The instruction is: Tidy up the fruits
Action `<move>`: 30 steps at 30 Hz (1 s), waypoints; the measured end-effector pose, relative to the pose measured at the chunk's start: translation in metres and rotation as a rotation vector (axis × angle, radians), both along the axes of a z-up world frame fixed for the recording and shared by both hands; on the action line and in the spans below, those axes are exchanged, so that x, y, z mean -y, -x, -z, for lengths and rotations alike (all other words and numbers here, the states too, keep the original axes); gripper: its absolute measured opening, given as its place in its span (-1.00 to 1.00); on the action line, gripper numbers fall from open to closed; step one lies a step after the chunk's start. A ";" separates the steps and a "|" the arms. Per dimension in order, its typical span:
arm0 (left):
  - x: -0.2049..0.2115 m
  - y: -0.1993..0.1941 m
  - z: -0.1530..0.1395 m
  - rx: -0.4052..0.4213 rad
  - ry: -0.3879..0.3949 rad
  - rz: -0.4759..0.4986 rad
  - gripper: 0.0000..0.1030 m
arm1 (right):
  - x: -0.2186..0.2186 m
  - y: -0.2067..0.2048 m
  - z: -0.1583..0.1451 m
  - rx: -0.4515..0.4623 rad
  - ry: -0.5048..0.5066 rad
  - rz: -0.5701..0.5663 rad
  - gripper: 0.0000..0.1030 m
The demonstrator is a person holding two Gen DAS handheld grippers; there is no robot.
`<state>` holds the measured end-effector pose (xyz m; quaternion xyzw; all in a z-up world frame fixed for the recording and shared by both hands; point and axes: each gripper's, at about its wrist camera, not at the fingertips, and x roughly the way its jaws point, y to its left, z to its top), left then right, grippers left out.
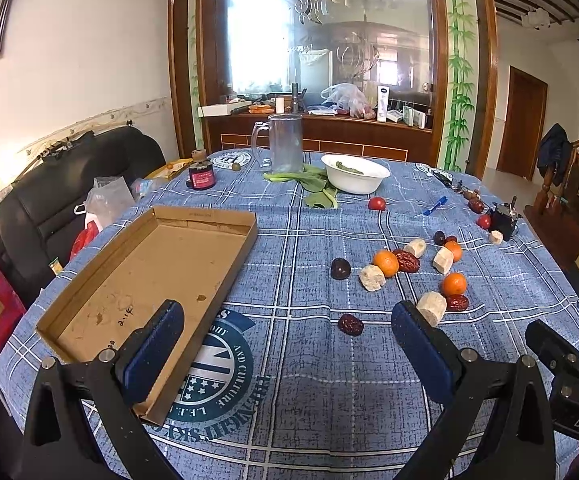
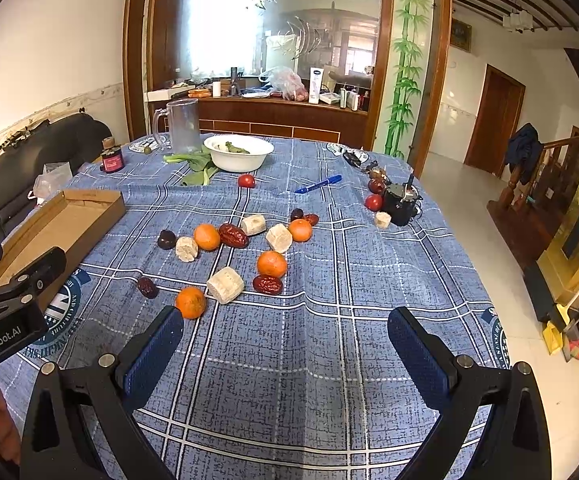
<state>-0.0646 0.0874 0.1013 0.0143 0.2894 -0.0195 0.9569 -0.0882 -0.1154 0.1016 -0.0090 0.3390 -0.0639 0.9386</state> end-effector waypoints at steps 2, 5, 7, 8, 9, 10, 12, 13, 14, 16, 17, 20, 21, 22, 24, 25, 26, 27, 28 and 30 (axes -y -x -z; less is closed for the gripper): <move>-0.001 -0.002 0.001 -0.006 -0.002 -0.002 1.00 | -0.001 -0.001 0.001 -0.003 0.000 -0.001 0.99; -0.004 -0.005 0.005 -0.021 -0.007 -0.010 1.00 | -0.001 -0.005 0.005 -0.016 -0.004 -0.004 0.99; -0.007 -0.008 0.008 -0.040 -0.008 -0.016 1.00 | 0.000 -0.008 0.009 -0.027 -0.008 -0.003 0.99; -0.009 -0.010 0.010 -0.048 -0.010 -0.018 1.00 | 0.000 -0.010 0.011 -0.036 -0.012 -0.002 0.99; -0.010 -0.011 0.012 -0.054 -0.013 -0.021 1.00 | 0.001 -0.011 0.013 -0.042 -0.016 -0.002 0.99; -0.011 -0.012 0.013 -0.057 -0.016 -0.024 1.00 | 0.001 -0.014 0.015 -0.048 -0.022 -0.005 0.99; -0.014 -0.013 0.015 -0.061 -0.023 -0.028 1.00 | 0.001 -0.020 0.019 -0.064 -0.032 -0.014 0.99; -0.015 -0.014 0.016 -0.063 -0.027 -0.030 1.00 | 0.000 -0.024 0.021 -0.074 -0.035 -0.022 0.99; -0.016 -0.015 0.017 -0.069 -0.031 -0.031 1.00 | 0.000 -0.027 0.023 -0.081 -0.036 -0.028 0.99; -0.018 -0.017 0.020 -0.082 -0.037 -0.030 1.00 | 0.000 -0.036 0.029 -0.103 -0.049 -0.046 0.99; -0.019 -0.018 0.021 -0.090 -0.039 -0.027 1.00 | 0.001 -0.040 0.033 -0.117 -0.062 -0.055 0.99; -0.021 -0.022 0.026 -0.119 -0.046 -0.013 1.00 | 0.003 -0.050 0.042 -0.150 -0.106 -0.077 0.99; -0.021 -0.023 0.028 -0.128 -0.049 -0.009 1.00 | 0.003 -0.053 0.046 -0.162 -0.129 -0.091 0.99; -0.021 -0.023 0.030 -0.135 -0.053 -0.008 1.00 | 0.002 -0.057 0.050 -0.176 -0.156 -0.109 0.99; -0.022 -0.025 0.032 -0.145 -0.059 -0.008 1.00 | -0.002 -0.063 0.054 -0.191 -0.196 -0.146 0.99; -0.023 -0.025 0.033 -0.147 -0.065 -0.009 1.00 | -0.006 -0.066 0.054 -0.191 -0.204 -0.164 0.99; -0.024 -0.025 0.033 -0.146 -0.071 -0.011 1.00 | -0.011 -0.068 0.055 -0.189 -0.201 -0.186 0.99; -0.025 -0.026 0.033 -0.146 -0.080 -0.015 1.00 | -0.018 -0.072 0.056 -0.190 -0.193 -0.215 0.98; -0.026 -0.026 0.032 -0.146 -0.087 -0.016 1.00 | -0.024 -0.075 0.056 -0.193 -0.185 -0.229 0.93; -0.029 -0.026 0.030 -0.136 -0.103 -0.023 1.00 | -0.034 -0.081 0.058 -0.201 -0.182 -0.265 0.81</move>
